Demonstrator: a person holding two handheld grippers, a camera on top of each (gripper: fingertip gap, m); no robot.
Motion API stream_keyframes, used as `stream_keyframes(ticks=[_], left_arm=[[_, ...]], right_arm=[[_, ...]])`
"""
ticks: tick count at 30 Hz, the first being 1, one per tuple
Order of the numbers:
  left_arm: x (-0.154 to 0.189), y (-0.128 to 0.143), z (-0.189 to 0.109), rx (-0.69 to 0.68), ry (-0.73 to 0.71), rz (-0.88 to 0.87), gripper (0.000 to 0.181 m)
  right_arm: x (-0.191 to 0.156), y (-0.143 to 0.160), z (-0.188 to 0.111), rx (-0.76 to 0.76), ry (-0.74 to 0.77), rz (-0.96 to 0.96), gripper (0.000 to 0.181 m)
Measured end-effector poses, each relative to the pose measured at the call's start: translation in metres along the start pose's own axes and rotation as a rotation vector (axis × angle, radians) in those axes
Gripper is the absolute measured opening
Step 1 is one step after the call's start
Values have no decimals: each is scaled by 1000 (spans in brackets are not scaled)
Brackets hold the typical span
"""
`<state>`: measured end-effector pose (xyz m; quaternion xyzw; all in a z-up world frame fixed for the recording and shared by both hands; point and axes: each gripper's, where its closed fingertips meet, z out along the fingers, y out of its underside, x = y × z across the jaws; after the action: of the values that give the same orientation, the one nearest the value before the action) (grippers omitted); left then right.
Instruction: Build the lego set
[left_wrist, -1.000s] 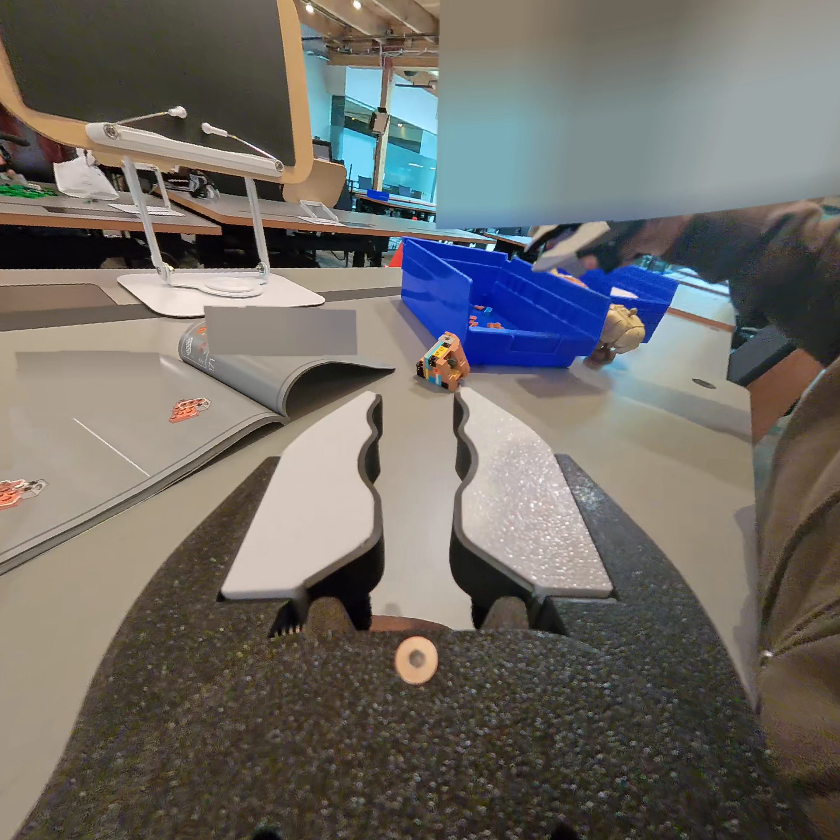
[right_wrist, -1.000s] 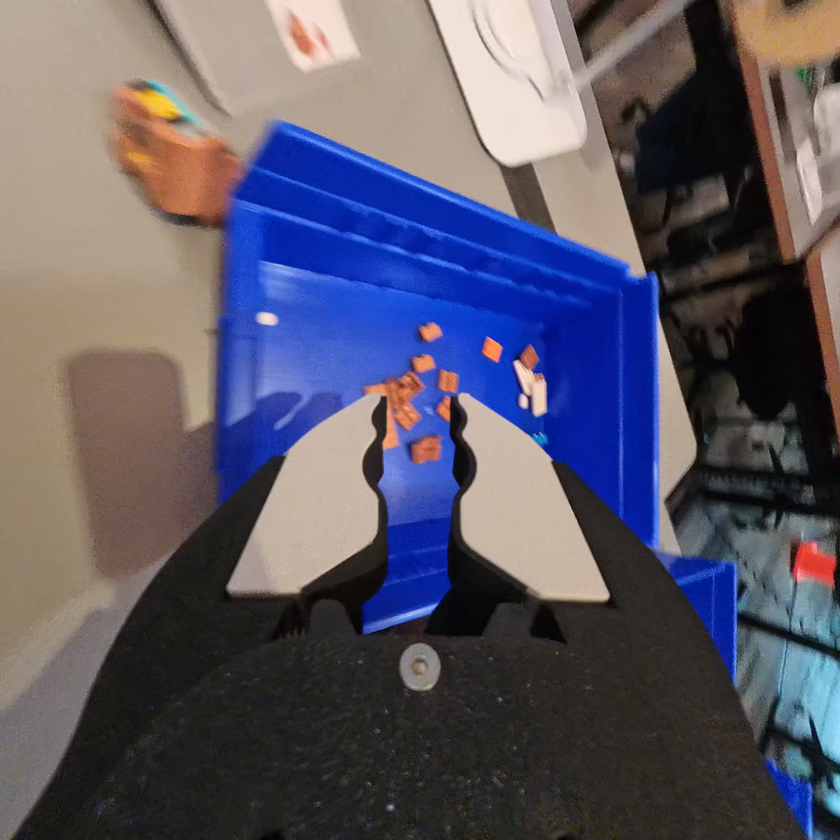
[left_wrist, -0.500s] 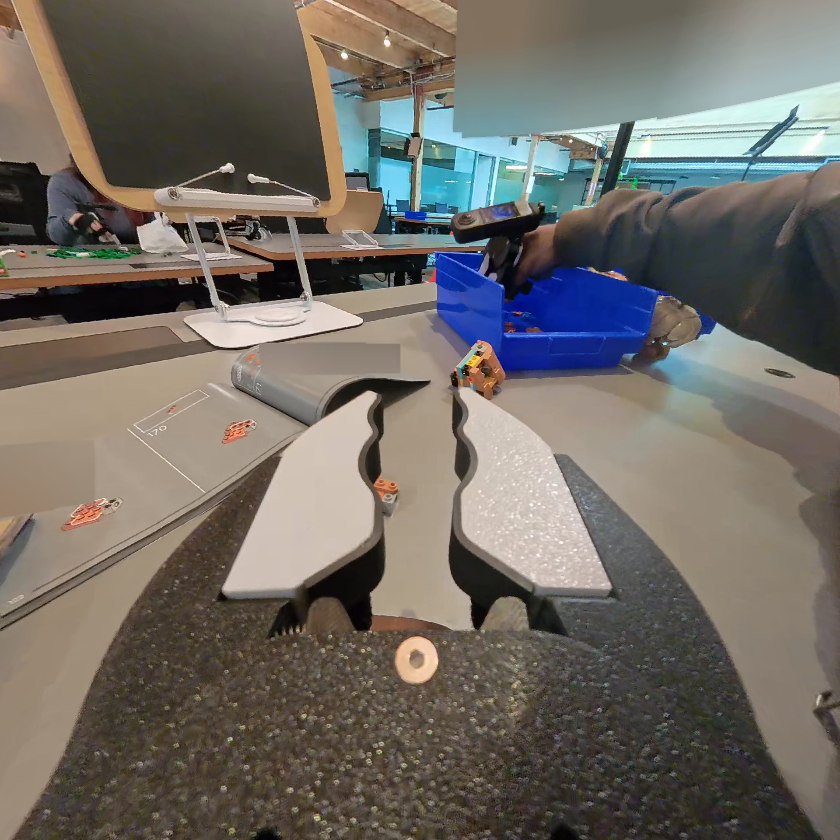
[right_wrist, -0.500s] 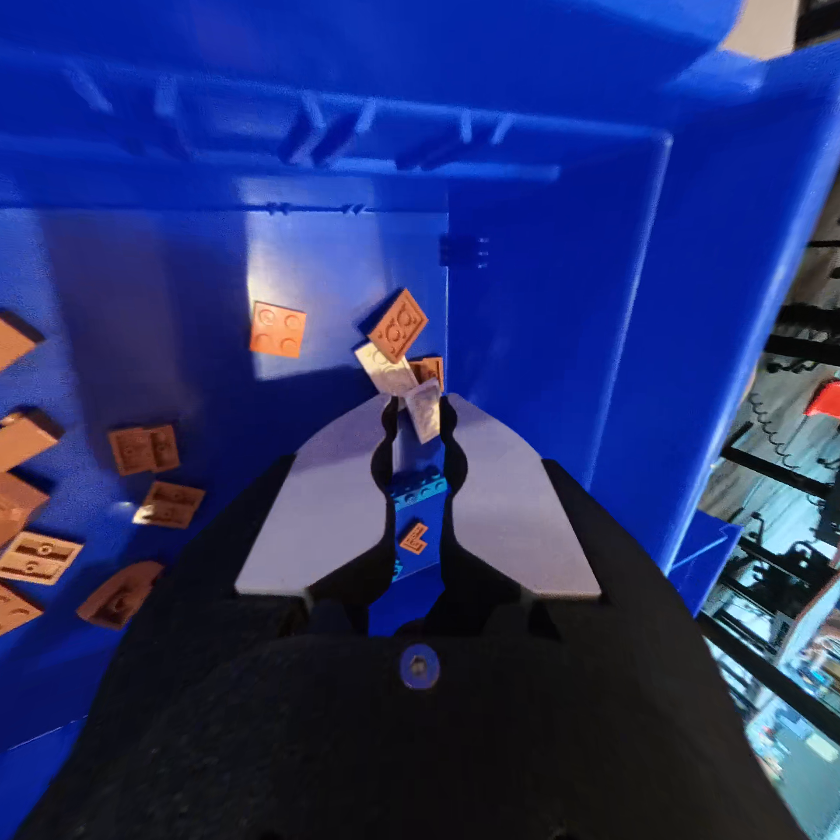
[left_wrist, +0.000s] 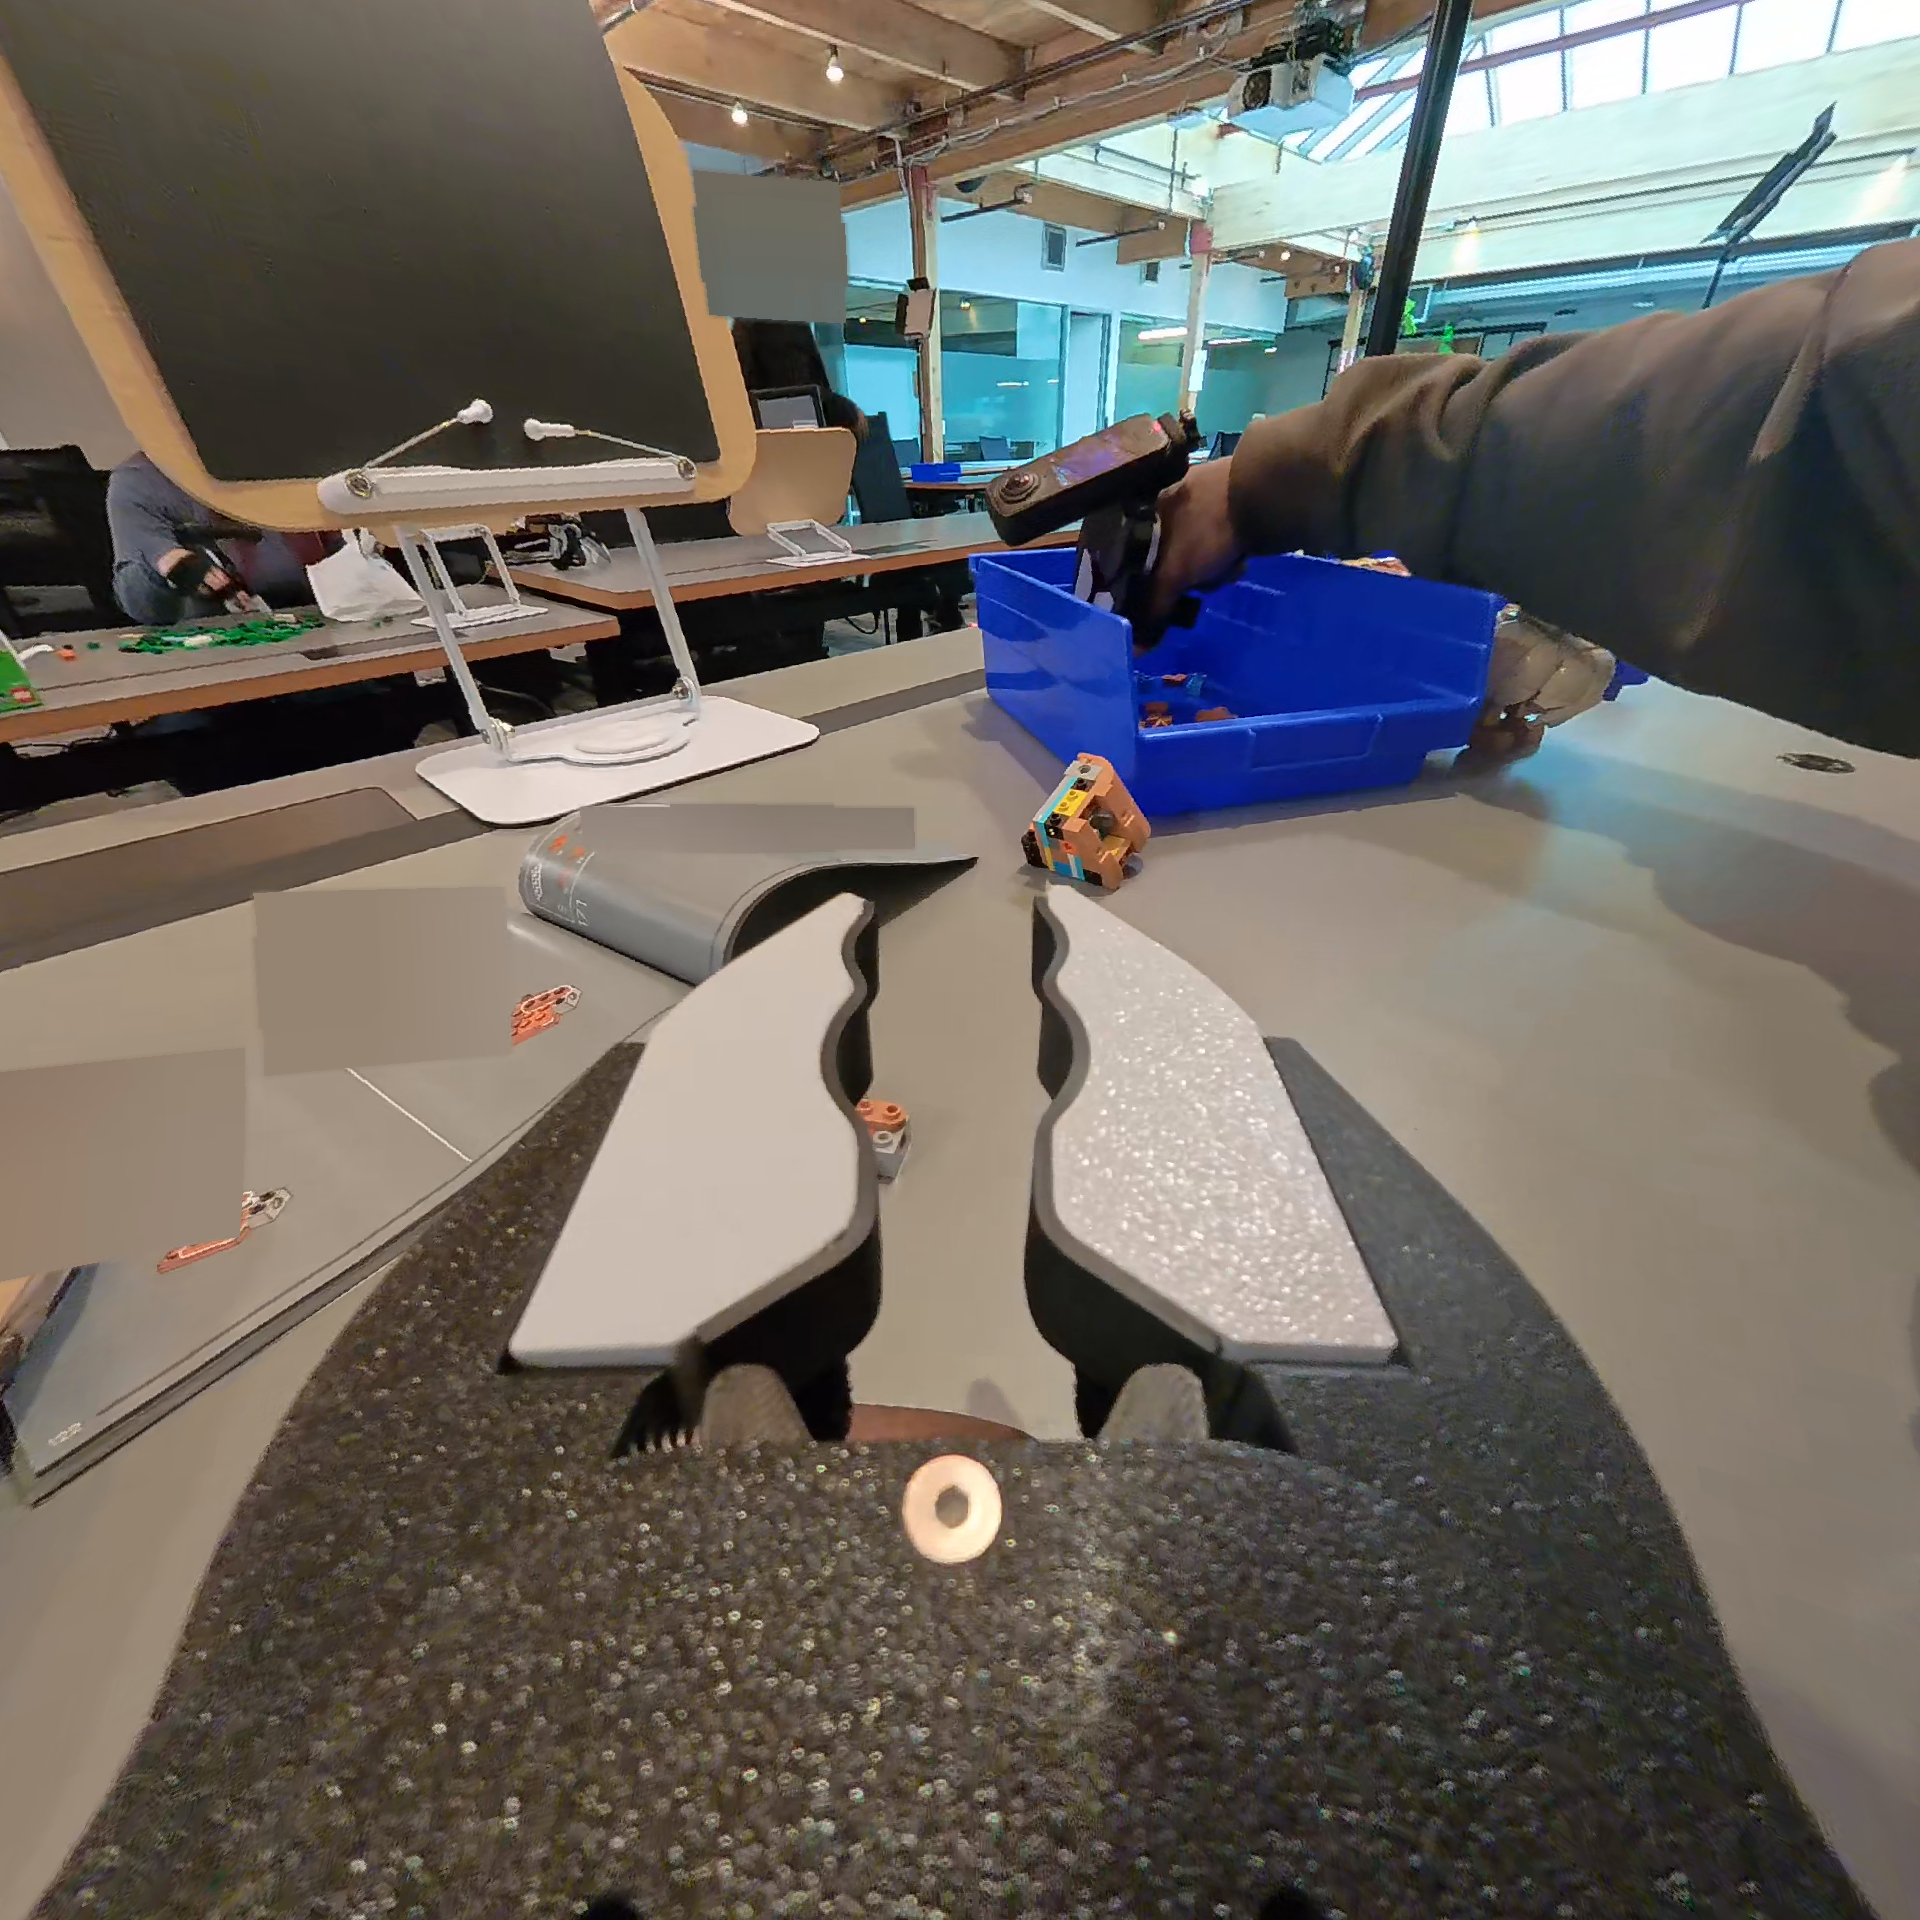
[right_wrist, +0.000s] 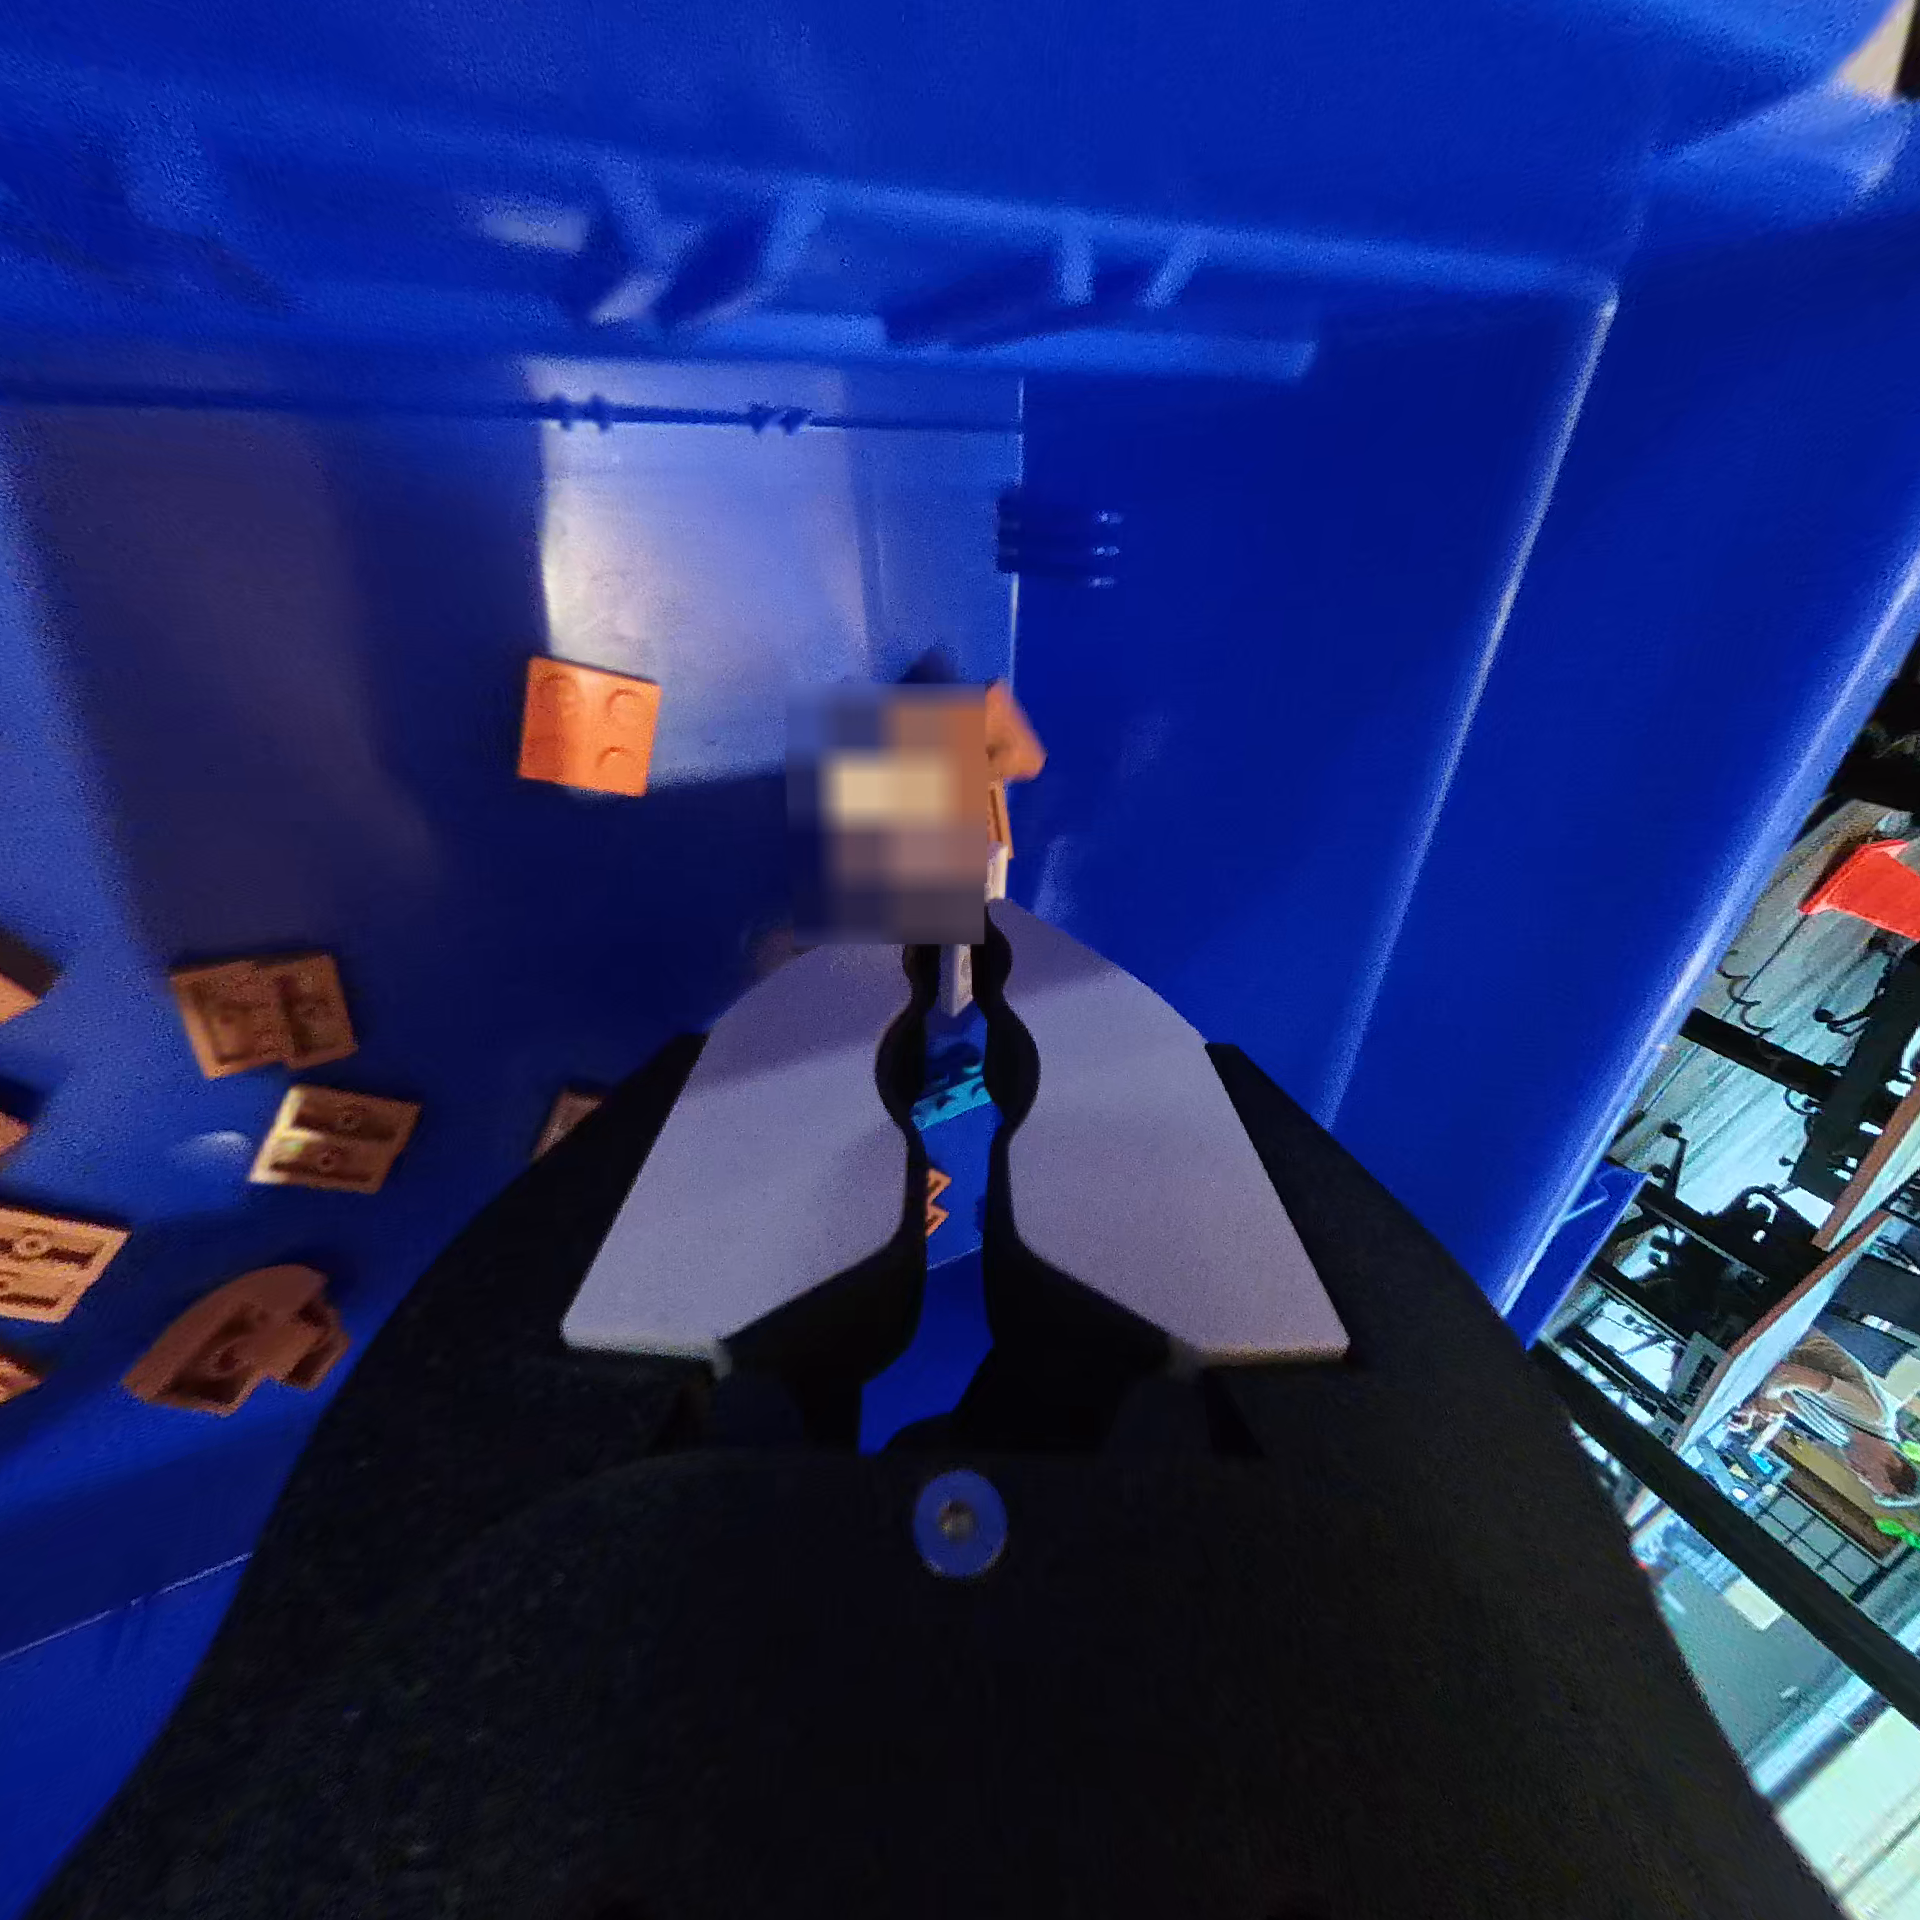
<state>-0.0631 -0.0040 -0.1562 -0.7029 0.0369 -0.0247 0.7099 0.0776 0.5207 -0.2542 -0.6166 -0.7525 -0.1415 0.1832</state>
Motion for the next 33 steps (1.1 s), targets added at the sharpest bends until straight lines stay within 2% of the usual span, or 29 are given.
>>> stream_keyframes(ticks=[4, 7, 10, 15, 18, 20, 23, 27, 30, 33], left_arm=[[-1, -1, -1, 8, -3, -1, 28], [0, -2, -1, 8, -3, 3, 28], [0, -2, -1, 10, -2, 1, 28], [1, -1, 1, 4, 7, -5, 28], [3, 0, 3, 2, 19, -11, 28], [5, 0, 4, 1, 29, -14, 28], [6, 1, 5, -7, 32, -4, 28], [6, 1, 4, -5, 26, 4, 28], [5, 0, 3, -1, 20, 8, 28], [5, -1, 1, 5, 11, 16, 28]], right_arm=[[-7, -3, -24, 45, 22, 12, 4], [-15, -10, -56, 157, 28, 77, 4], [-40, -28, -104, 404, -55, 194, 4], [-105, -62, -211, 949, -292, 368, 3], [-150, -74, -263, 1212, -507, 482, 3], [-186, -83, -283, 1305, -680, 528, 3], [-244, -104, -285, 1285, -889, 533, 3], [-328, -132, -261, 1075, -1102, 400, 3], [-368, -140, -239, 900, -1156, 271, 3], [-386, -142, -218, 759, -1149, 169, 3]])
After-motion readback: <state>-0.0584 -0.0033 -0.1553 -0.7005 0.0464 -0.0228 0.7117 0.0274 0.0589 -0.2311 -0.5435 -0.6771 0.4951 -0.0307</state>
